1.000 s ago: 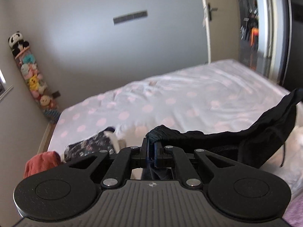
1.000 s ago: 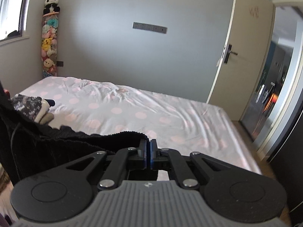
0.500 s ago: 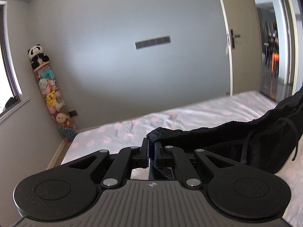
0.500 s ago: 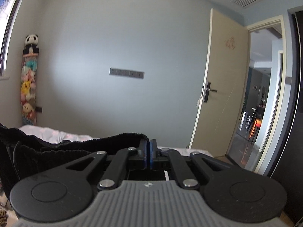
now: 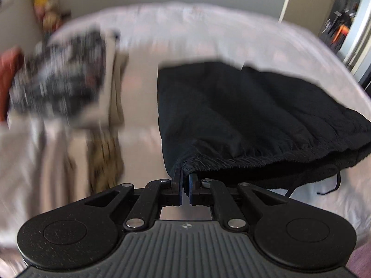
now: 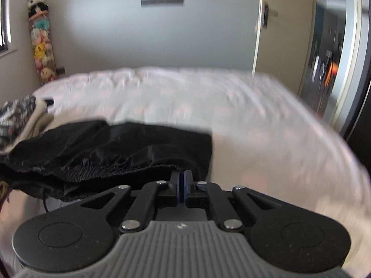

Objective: Fold clothes

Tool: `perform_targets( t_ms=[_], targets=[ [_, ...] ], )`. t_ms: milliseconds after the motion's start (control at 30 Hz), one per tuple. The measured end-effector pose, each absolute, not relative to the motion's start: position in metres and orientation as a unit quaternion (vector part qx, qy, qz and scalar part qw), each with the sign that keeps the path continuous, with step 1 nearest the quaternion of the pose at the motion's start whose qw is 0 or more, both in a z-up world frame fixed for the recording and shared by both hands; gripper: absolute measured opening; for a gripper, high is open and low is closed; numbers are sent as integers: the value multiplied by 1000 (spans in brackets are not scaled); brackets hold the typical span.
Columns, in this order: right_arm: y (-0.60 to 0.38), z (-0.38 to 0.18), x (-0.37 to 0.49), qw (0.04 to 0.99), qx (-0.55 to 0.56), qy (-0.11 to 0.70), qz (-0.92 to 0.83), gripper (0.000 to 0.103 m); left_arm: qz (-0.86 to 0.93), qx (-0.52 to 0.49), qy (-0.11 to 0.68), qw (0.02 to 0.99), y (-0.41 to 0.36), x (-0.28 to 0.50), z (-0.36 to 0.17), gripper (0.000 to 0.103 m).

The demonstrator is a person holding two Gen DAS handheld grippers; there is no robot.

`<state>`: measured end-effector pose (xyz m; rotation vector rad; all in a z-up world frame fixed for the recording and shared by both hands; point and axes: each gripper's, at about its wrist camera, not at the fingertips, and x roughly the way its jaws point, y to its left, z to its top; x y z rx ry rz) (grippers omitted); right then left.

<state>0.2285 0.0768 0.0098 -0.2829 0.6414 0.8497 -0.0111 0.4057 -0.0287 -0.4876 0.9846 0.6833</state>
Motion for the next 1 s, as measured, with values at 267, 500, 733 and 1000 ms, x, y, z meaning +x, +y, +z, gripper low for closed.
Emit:
perform_targets(
  t_ms=[267, 500, 733, 1000],
  targets=[
    [72, -77, 201, 822, -156, 381, 393, 5, 334, -299, 507, 736, 411, -40, -111, 3],
    [75, -96, 218, 791, -167, 461, 365, 6, 324, -353, 486, 731, 427, -68, -122, 6],
    [72, -99, 221, 763, -174, 515, 350, 31, 323, -373, 462, 737, 425, -98, -107, 25],
    [23, -77, 233, 776, 22, 511, 368, 48, 313, -405, 376, 773, 415, -134, -76, 47]
  ],
)
